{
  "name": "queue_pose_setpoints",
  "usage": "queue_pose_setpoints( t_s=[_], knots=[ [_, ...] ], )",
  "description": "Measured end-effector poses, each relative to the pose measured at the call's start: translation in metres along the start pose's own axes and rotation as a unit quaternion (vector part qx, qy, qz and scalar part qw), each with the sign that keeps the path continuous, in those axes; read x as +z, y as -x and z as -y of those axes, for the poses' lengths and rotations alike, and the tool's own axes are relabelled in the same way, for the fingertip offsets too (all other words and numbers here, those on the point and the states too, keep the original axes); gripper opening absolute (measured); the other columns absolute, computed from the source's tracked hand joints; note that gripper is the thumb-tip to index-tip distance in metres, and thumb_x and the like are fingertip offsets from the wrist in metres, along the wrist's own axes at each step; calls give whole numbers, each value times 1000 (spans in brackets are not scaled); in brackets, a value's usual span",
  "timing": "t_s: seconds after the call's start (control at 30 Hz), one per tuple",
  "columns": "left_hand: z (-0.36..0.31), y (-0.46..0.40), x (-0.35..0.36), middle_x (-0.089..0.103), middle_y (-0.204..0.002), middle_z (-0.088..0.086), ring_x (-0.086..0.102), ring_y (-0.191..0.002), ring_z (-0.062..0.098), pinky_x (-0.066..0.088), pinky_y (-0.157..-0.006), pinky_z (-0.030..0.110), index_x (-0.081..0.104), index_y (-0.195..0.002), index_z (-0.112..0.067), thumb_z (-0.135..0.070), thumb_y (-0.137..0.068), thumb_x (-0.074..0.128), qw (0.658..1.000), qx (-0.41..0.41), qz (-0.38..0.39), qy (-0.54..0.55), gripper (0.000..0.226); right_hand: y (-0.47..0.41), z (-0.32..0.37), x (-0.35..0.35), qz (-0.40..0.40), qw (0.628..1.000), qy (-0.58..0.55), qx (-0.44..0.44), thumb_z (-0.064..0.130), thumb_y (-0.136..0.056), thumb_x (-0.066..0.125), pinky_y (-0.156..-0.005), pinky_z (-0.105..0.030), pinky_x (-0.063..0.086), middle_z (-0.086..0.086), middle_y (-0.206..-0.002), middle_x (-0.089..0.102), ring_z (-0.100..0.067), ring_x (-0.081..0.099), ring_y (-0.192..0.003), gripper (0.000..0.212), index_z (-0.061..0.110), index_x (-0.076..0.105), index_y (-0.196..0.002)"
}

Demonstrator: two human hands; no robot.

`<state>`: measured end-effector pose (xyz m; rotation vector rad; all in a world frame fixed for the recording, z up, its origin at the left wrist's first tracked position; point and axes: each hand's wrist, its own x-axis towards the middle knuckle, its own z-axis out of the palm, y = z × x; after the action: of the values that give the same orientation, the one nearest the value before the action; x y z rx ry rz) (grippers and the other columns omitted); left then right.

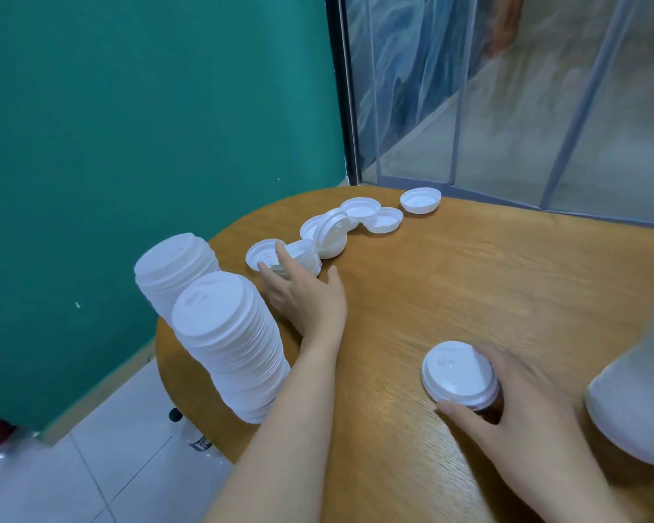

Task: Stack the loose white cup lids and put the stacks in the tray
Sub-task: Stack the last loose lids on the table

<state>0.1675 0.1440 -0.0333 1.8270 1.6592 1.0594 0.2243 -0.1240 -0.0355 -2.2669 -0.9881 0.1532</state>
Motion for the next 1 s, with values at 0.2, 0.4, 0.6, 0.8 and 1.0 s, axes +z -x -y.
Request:
queue_pose_setpoints(
  t_s=[0.2, 0.4, 0.6, 0.8, 1.0],
  knots=[
    [0, -8, 3, 49, -144, 12, 47, -135, 31, 31, -116, 46, 28, -156, -25, -32, -89, 79, 999, -12, -18, 34, 85, 0, -2, 5, -17, 1000, -5, 0, 44, -64, 93, -85, -34, 34, 14, -110, 60, -21, 56, -117, 74, 26, 62, -129],
    [1, -6, 6, 52, -140, 8, 52, -128, 30, 32, -116, 45, 42, -147, -26, -34, -92, 76, 999, -2, -3, 43, 66, 0, -3, 5, -23, 1000, -18, -2, 45, -65, 92, -86, -34, 33, 18, -107, 55, -19, 55, -117, 74, 27, 61, -130],
    [-2, 20, -9, 47, -141, 0, 52, -122, 26, 45, -102, 36, 46, -146, -27, -37, -89, 78, 990, 29, 100, 93, 66, 1, 0, 3, -22, 999, -22, 5, 44, -66, 92, -87, -30, 27, 22, -109, 52, -18, 52, -121, 72, 27, 62, -130],
    [2, 67, -33, 50, -130, -9, 45, -115, 3, 31, -94, 14, 52, -138, -26, -34, -84, 82, 968, 105, 204, 103, 62, 1, 2, -3, -3, 1000, -17, 7, 49, -70, 89, -90, -29, 27, 27, -113, 50, -12, 49, -123, 73, 30, 58, -134],
    [10, 79, -55, 43, -144, -13, 38, -131, -1, 31, -104, 10, 61, -129, -30, -43, -93, 72, 949, 181, 250, 70, 40, 3, 1, -6, 8, 1000, -17, 3, 53, -72, 86, -96, -29, 32, 29, -118, 48, -6, 45, -124, 75, 33, 55, -138]
  ],
)
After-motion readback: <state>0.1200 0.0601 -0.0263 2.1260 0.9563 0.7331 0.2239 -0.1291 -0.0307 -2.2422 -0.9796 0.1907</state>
